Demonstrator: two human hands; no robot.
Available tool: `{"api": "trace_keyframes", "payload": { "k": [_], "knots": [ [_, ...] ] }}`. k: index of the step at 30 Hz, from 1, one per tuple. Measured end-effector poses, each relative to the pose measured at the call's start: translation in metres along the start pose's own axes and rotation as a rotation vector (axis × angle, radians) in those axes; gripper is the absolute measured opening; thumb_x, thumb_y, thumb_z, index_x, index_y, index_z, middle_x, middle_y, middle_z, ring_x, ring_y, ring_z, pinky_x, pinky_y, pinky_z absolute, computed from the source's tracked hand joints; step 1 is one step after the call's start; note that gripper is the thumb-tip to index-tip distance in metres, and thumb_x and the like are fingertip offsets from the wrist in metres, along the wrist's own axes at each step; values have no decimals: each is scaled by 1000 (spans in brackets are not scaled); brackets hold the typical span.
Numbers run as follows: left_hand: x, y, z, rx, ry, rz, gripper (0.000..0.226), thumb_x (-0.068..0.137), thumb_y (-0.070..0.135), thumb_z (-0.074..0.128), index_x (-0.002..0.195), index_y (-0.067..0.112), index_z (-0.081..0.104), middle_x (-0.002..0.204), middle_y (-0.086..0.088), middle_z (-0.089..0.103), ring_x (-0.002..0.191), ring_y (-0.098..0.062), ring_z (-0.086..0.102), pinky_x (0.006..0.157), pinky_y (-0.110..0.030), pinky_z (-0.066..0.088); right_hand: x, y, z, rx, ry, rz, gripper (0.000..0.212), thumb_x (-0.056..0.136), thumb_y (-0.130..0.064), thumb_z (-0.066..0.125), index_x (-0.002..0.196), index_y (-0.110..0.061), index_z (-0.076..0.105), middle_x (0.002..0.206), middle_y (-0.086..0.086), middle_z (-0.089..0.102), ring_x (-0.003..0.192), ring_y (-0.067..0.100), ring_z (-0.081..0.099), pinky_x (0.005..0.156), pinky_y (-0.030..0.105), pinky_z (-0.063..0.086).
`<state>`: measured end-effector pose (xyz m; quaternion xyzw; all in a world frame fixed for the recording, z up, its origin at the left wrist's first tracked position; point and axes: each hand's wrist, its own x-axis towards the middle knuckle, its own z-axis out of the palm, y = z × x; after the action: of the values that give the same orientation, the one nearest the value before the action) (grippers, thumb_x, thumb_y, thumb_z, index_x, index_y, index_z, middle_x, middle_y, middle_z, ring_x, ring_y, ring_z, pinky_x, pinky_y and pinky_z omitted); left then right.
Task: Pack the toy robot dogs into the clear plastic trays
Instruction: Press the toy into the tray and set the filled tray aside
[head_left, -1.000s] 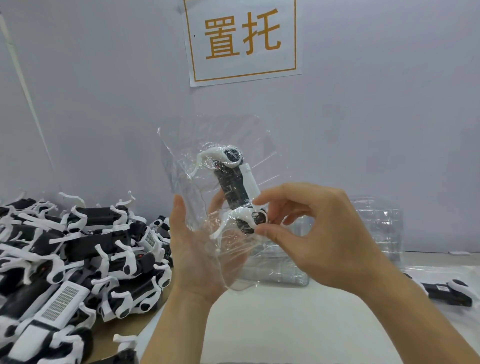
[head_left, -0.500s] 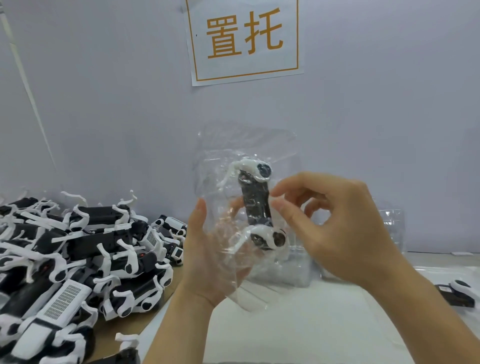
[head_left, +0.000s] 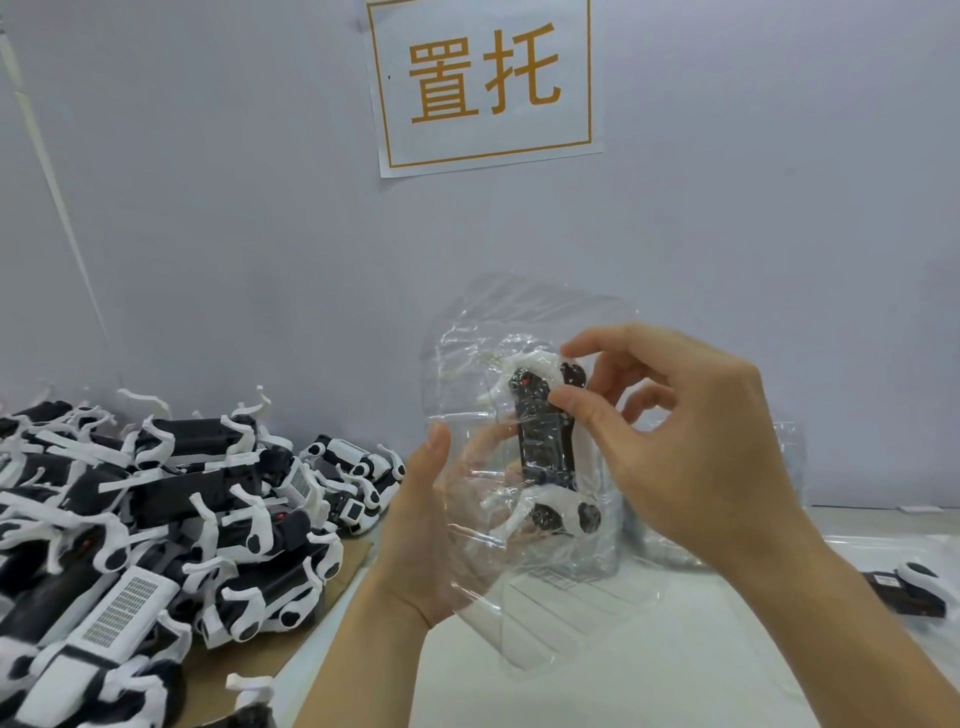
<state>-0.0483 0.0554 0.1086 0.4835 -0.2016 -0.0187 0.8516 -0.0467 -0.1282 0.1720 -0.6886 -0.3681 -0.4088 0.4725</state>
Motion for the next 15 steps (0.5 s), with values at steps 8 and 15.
{"api": "trace_keyframes", "payload": {
  "k": [8, 15],
  "knots": [
    [-1, 1, -5, 31, 28, 19, 75, 54, 69, 85, 114, 24, 76, 120, -13, 72, 106, -31, 71, 77, -41, 59, 0, 1, -1, 58, -23, 13, 21, 77, -16, 85, 93, -24, 74, 74, -9, 65, 72, 16, 64, 64, 36, 54],
    [-8, 4, 9, 137, 79, 139, 47, 80, 69, 59, 87, 29, 83, 92, 11, 78, 84, 2, 72, 60, -15, 57, 1, 1, -3, 92, -76, 29, 23, 76, -16, 85, 94, -25, 75, 76, -11, 65, 76, 16, 64, 66, 31, 53]
  ]
}}
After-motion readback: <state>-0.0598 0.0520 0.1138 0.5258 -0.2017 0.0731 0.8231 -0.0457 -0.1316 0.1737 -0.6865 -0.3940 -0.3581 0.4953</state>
